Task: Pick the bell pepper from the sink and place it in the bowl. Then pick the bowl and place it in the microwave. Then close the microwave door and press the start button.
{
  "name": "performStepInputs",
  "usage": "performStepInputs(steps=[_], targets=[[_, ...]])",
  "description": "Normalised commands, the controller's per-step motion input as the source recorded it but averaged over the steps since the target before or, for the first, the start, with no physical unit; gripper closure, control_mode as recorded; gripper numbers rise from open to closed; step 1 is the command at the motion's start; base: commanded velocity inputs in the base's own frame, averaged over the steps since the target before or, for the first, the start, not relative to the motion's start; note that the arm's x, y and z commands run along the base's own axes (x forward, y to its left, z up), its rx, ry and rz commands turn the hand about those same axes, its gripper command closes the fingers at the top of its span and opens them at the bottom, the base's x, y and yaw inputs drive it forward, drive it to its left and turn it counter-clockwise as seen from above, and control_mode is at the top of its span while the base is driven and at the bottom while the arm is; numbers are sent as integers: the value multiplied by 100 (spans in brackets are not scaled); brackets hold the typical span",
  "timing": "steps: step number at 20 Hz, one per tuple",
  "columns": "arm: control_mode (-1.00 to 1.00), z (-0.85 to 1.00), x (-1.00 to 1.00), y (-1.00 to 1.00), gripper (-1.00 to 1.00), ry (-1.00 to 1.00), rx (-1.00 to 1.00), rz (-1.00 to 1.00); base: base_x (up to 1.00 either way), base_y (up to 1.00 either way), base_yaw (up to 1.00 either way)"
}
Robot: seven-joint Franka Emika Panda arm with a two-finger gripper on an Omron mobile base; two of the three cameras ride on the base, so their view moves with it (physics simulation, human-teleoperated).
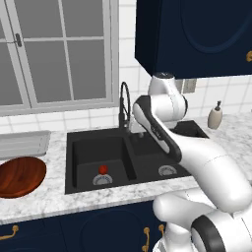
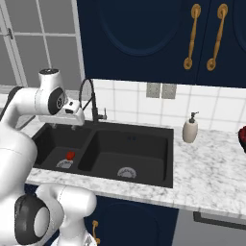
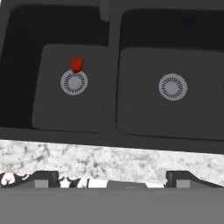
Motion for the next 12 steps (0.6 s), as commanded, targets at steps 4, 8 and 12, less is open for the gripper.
performStepInputs(steps=[4,8,12], targets=[[-100,-69,23,79,-100,9,-6,-9,0,0,0],[-100,-51,5,52,-100,0,-10,-13,0,0,0],[-100,-55,3,35,-100,2,-8,-17,0,0,0]])
